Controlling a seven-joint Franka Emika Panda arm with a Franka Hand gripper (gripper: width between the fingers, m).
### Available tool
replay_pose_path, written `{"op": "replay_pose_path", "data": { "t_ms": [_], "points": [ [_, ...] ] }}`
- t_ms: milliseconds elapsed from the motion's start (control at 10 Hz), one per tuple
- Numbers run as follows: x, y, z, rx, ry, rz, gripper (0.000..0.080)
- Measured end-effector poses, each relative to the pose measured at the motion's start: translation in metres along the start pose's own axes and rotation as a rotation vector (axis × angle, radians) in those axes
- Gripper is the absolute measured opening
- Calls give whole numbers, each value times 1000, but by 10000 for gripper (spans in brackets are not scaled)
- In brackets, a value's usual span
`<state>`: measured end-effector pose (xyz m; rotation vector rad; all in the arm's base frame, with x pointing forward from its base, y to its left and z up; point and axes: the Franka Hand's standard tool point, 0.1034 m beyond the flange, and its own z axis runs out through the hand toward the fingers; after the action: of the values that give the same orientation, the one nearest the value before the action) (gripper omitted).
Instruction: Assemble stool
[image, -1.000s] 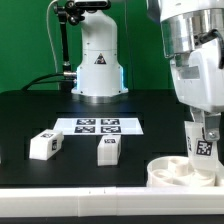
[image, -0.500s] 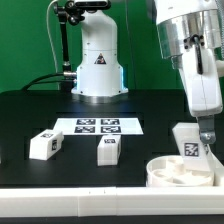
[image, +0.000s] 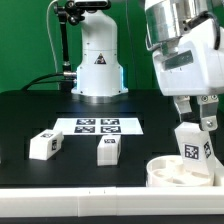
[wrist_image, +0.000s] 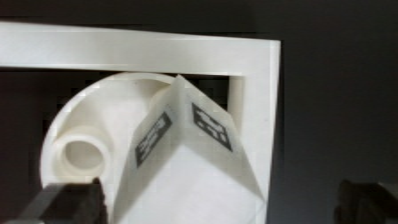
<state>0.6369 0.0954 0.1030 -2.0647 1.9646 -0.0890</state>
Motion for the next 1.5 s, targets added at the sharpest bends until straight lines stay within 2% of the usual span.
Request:
{"op": "replay_pose_path", "data": {
  "t_ms": [400,600,900,1500],
  "points": [
    [1,2,3,-7,2,-301,649],
    [1,5,4,-25,-1,-514,649],
    [10,6,5,-34,5,-877,649],
    [13,6,4,-53,12,-1289,649]
  ]
}}
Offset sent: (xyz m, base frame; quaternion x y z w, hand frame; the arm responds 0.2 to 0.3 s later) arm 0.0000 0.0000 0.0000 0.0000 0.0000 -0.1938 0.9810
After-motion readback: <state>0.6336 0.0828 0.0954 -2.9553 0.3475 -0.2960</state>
